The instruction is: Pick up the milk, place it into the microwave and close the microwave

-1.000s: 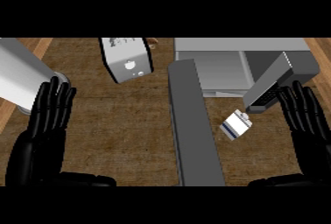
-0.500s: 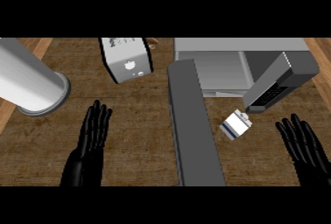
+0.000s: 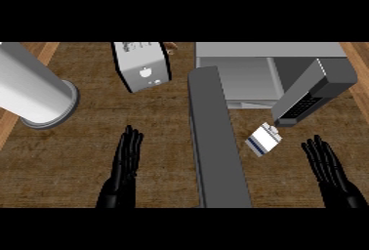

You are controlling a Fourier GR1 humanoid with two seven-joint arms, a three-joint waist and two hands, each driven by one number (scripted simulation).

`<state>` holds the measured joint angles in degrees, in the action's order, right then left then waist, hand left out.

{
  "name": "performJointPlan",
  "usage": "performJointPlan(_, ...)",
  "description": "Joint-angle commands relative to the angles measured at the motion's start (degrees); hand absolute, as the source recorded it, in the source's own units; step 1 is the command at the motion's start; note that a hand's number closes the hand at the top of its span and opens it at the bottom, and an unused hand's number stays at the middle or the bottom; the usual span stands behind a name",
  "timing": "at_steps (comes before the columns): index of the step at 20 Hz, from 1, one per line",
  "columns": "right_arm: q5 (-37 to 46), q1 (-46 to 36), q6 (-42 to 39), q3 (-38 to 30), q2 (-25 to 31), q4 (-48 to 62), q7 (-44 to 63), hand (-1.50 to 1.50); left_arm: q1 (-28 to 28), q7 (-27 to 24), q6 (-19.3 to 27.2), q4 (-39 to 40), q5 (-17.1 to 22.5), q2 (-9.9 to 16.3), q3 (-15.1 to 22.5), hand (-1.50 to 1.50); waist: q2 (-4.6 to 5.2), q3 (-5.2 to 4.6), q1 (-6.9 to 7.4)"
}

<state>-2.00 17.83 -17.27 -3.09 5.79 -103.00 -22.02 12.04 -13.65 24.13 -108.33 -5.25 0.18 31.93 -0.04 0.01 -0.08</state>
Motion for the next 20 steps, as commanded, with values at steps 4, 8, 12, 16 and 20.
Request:
performJointPlan(4, 2.59, -4.64, 1.47, -3.16, -0.18, 11.34, -6.50, -1.50, 3.18, -3.63, 3.25, 1.59, -1.29, 0.16, 3.91, -1.50, 0.01, -0.01, 0.18)
performJointPlan(8, 4.91, -5.38, 3.15, -3.51, -0.93, 18.03, -12.21, -1.50, 0.11, -4.46, 5.21, 6.00, 1.14, -0.18, 7.01, -1.50, 0.03, -0.01, 0.03)
performJointPlan(12, 7.37, -12.51, 5.44, -3.55, -1.08, 27.24, -13.40, -1.50, 4.05, -3.70, 1.14, -0.93, 4.14, 3.93, 5.15, -1.50, 0.02, -0.01, 0.31)
performJointPlan(16, 8.15, -19.39, 8.66, -5.90, -0.65, 36.32, -16.80, -1.50, 5.36, -6.76, 1.45, 0.57, 4.92, 3.95, 5.06, -1.50, 0.03, 0.00, 0.36)
performJointPlan(20, 8.51, -22.19, 8.09, -8.33, 2.71, 45.08, -22.85, -1.50, 4.53, -8.62, -2.04, 2.36, 10.07, 6.04, -0.62, -1.50, 0.08, 0.00, 0.32)
